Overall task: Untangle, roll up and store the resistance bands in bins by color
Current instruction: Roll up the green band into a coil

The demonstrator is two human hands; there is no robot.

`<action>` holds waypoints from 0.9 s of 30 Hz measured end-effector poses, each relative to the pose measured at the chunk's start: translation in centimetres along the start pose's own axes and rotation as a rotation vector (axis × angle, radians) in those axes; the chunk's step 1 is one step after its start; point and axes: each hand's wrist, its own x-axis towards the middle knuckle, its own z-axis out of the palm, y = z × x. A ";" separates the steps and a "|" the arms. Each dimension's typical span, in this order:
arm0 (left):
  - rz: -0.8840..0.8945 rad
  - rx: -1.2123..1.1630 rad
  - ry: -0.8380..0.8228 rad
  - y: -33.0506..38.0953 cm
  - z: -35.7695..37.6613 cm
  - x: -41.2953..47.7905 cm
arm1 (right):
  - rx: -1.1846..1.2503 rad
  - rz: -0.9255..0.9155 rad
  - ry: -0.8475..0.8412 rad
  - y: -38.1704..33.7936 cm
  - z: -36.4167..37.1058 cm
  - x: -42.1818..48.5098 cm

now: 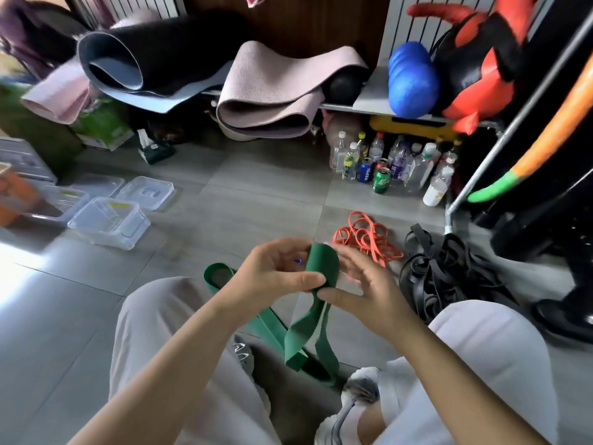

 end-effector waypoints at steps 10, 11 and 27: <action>-0.072 -0.050 0.088 -1.5 0.0 -0.9 | -0.034 0.054 -0.070 2.5 1.0 -1.3; -0.069 -0.047 0.090 -1.6 -0.1 -0.9 | -0.015 0.052 -0.037 2.7 0.9 -1.4; -0.062 0.113 0.018 -1.0 -1.3 -0.7 | 0.142 0.094 -0.028 0.0 -2.6 -0.5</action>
